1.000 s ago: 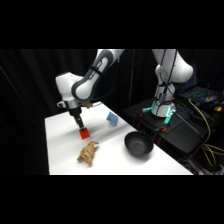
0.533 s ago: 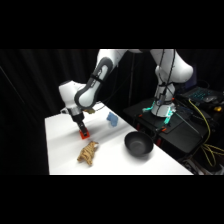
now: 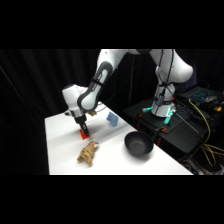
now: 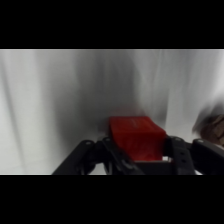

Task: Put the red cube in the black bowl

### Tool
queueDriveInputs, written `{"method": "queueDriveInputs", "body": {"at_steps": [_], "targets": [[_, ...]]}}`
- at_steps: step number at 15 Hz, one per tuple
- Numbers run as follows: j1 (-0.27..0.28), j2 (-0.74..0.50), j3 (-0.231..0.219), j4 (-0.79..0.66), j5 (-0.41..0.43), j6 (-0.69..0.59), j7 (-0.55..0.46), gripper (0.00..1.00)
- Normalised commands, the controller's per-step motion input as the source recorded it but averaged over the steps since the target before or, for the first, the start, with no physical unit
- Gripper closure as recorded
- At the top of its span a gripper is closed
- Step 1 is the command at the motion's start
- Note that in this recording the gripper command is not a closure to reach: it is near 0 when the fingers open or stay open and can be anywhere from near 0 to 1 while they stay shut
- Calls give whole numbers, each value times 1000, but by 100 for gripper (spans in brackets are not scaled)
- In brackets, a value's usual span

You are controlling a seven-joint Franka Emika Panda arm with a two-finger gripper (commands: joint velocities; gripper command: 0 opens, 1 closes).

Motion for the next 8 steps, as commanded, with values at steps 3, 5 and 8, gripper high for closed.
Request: {"method": "queueDriveInputs", "body": {"at_steps": [3, 5, 8], "targets": [[45, -446, 25, -411, 26, 110, 21, 100], [124, -550, -37, -402, -24, -13, 138, 100], [153, -581, -74, -384, -45, -99, 188, 100]]}}
